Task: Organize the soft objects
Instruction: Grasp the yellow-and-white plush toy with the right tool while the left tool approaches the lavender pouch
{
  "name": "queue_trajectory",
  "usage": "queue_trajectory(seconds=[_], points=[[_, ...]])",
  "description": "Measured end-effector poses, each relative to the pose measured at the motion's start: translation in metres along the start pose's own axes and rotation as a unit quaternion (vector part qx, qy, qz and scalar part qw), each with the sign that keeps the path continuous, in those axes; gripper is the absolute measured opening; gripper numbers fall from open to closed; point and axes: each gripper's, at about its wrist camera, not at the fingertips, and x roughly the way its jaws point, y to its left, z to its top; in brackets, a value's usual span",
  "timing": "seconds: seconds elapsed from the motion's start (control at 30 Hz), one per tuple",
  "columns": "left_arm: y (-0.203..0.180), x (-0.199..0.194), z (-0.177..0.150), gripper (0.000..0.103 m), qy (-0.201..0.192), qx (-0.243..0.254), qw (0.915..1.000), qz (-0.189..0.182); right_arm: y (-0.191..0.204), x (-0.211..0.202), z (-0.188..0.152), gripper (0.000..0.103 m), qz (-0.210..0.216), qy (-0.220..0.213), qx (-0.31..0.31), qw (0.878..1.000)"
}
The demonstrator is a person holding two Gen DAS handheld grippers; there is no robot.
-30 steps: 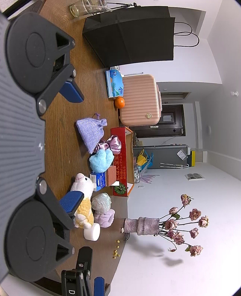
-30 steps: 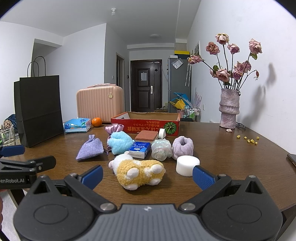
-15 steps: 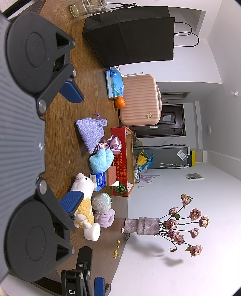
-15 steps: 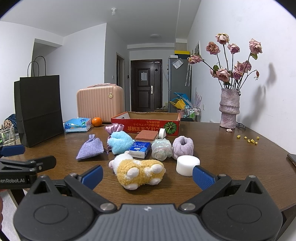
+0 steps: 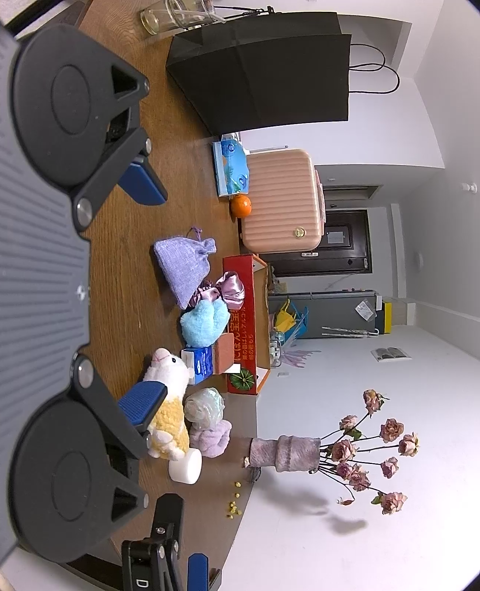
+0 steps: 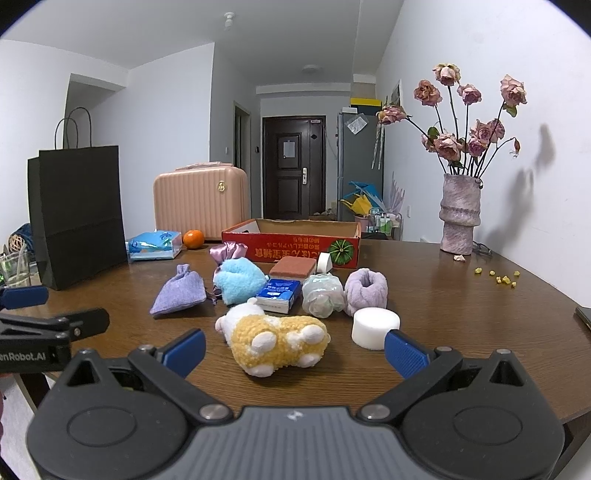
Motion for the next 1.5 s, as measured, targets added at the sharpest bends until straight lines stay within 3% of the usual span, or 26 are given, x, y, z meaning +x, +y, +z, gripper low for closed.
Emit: queue_trajectory(seconds=[0.4, 1.23, 1.5], points=[[0.002, 0.021, -0.008, 0.103, 0.014, -0.002, 0.9998, 0.012, -0.013, 0.029, 0.003, 0.103, 0.012, 0.018, 0.001, 1.000], [0.020, 0.062, -0.019, 0.103, 0.043, -0.023, 0.9984, 0.030, -0.013, 0.141, 0.006, 0.103, 0.112, 0.067, -0.055, 0.990], [0.021, 0.063, -0.020, 0.103, 0.044, -0.025, 0.9984, 0.028, -0.014, 0.164, 0.005, 0.103, 0.130, 0.097, -0.032, 0.986]])
